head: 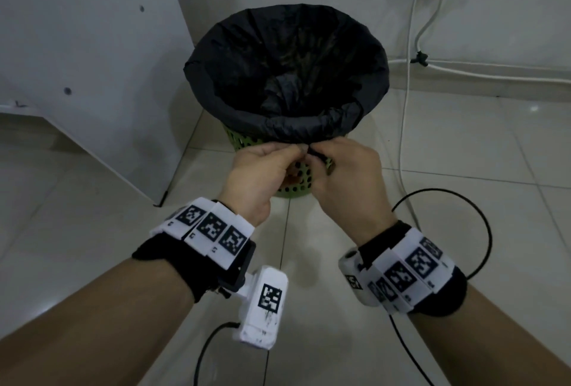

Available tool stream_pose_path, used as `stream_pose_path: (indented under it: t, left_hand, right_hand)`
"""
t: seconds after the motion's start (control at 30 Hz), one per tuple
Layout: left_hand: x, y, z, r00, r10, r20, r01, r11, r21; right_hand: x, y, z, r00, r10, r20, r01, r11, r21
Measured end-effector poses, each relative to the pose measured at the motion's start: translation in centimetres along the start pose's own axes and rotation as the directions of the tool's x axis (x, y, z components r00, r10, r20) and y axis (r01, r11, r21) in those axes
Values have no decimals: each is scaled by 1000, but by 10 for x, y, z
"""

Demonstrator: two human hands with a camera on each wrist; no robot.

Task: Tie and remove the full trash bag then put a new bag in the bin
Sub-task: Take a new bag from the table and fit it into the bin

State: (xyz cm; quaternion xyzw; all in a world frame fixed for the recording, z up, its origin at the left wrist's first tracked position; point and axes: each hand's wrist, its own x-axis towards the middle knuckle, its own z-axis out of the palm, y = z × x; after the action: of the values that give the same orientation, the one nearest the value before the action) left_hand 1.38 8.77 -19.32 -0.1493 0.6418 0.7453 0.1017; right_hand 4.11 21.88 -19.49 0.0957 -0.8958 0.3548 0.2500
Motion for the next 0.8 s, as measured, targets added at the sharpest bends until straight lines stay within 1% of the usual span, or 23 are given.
stream_pose_path:
  t: [0.03, 0.07, 0.1, 0.13, 0.17, 0.2, 0.23, 0.27, 0.3, 0.33, 0.37, 0.4, 0.43, 0.47, 0.5, 0.53, 0.57, 0.6, 0.63, 0.67, 0.7, 0.73, 0.8]
  left_hand:
    - [-2, 0, 0, 1000, -2, 8, 2, 1000, -9]
    - [-4, -1, 0, 1000, -9, 24, 10, 1000, -26]
    - [-5, -2, -1, 999, -22, 41, 24, 999, -44]
    - [-6, -4, -1, 997, -40, 60, 44, 998, -54]
    - [-7, -4, 0, 995, -61, 84, 67, 996, -67]
    - [-8, -4, 2, 990, -81, 113, 91, 992, -84]
    - [-9, -5, 3, 985, -99, 139, 114, 988, -104]
    - [-8, -5, 3, 981, -115, 154, 134, 983, -124]
    - [-8, -5, 4, 978, -121, 167, 145, 980, -137]
    - [-8, -3, 5, 976, -118, 181, 144, 979, -141]
    - [-7, -3, 6, 976, -109, 189, 137, 981, -139]
    - [-7, -2, 8, 976, -100, 195, 128, 983, -135]
    - [-6, -3, 9, 979, -89, 183, 113, 985, -127]
    - [-4, -2, 10, 984, -74, 163, 94, 988, -123]
    - [-3, -2, 12, 988, -61, 143, 79, 989, -126]
    - [-2, -3, 13, 990, -56, 128, 72, 989, -129]
    - [-1, -3, 14, 992, -58, 114, 72, 989, -128]
    - [0, -3, 14, 993, -62, 98, 74, 989, -127]
    - [2, -4, 14, 994, -67, 82, 78, 989, -129]
    - [2, -3, 13, 994, -75, 73, 85, 987, -138]
    - [3, -3, 11, 995, -85, 59, 93, 986, -141]
    - [5, -3, 10, 995, -92, 47, 98, 987, -131]
    - [6, -3, 7, 994, -105, 33, 107, 991, -75]
  right_hand:
    - [2, -1, -1, 994, 107, 3, -107, 989, 98]
    - [4, -4, -3, 957, 286, 48, -289, 925, 245]
    - [6, -9, -5, 868, 474, 148, -489, 766, 418]
    - [8, -14, -6, 738, 602, 305, -647, 504, 573]
    - [11, -19, -8, 605, 643, 469, -729, 213, 650]
    - [13, -23, -9, 497, 627, 600, -752, -34, 658]
    - [16, -24, -10, 422, 592, 687, -749, -200, 632]
    - [18, -22, -11, 378, 565, 733, -744, -286, 604]
    - [20, -20, -12, 357, 560, 747, -743, -314, 591]
    - [21, -19, -12, 354, 571, 740, -745, -306, 593]
    - [20, -19, -11, 364, 597, 715, -745, -274, 608]
    - [18, -19, -10, 386, 632, 672, -743, -218, 632]
    - [15, -19, -8, 422, 669, 611, -735, -142, 663]
    - [11, -17, -4, 471, 705, 530, -718, -43, 695]
    - [7, -14, -2, 533, 732, 425, -694, 90, 715]
    - [3, -11, 0, 616, 734, 286, -658, 279, 699]
    - [-1, -7, 1, 722, 681, 122, -596, 524, 608]
    - [-5, -2, 1, 841, 541, -20, -479, 760, 439]
    - [-9, 1, 0, 934, 347, -85, -316, 914, 256]
    - [-14, 3, -1, 983, 164, -77, -156, 982, 103]
    - [-19, 4, -1, 999, 38, -31, -38, 999, -17]
    - [-21, 4, -1, 1000, -24, 12, 26, 995, -100]
    - [-17, 6, 0, 997, -67, 47, 75, 978, -195]
